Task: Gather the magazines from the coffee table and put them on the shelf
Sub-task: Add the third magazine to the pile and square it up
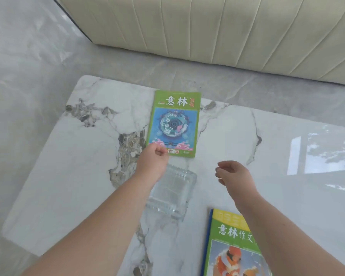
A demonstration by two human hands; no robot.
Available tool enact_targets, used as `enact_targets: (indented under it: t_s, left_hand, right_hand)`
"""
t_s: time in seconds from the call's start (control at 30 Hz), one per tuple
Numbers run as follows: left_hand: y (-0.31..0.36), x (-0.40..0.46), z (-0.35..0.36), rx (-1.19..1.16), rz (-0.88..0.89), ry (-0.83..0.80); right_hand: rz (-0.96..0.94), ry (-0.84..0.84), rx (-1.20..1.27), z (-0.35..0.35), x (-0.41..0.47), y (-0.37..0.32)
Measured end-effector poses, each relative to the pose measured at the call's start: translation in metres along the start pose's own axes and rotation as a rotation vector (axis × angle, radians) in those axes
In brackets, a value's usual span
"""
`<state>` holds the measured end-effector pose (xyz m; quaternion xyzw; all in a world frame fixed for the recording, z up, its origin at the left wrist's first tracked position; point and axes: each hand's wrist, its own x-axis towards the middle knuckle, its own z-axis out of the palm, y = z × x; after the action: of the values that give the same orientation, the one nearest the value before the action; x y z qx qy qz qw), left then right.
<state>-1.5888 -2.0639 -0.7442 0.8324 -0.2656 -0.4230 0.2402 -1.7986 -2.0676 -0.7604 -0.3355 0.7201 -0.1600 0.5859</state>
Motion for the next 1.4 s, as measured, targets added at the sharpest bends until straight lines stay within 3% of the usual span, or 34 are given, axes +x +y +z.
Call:
enact_targets:
  t_s: [0.13,0.37,0.53,0.67,0.87,1.03,1.17,1.4]
  left_hand:
    - [0.003,0.059,-0.023,0.162,0.091,0.049]
    - [-0.014,0.132,-0.023,0.421,-0.030,0.057]
    - [-0.013,0.139,-0.020,0.325,-0.043,-0.005]
    - [0.001,0.135,-0.028,0.062,-0.021,-0.098]
    - [0.038,0.069,-0.029,-0.173,0.048,-0.176]
    - [0.036,-0.023,-0.011,-0.338,0.077,-0.349]
    - [0.010,-0.087,0.013,-0.260,0.048,-0.443]
    - [-0.075,-0.172,0.069,-0.102,-0.174,-0.533]
  right_hand:
    - [0.073,-0.074,0.209,0.044,0.034,-0.041]
    - [0.097,0.005,0.151,0.081,0.081,-0.049]
    - [0.107,-0.001,0.122,0.083,0.081,-0.053]
    - [0.122,-0.051,0.174,0.083,0.082,-0.060]
    - [0.066,0.006,0.044,0.053,0.059,-0.071]
    - [0.135,-0.040,0.299,-0.010,0.006,-0.041]
    - [0.090,-0.031,0.223,-0.069,-0.047,0.011]
    - [0.300,-0.012,0.148,-0.117,-0.107,0.126]
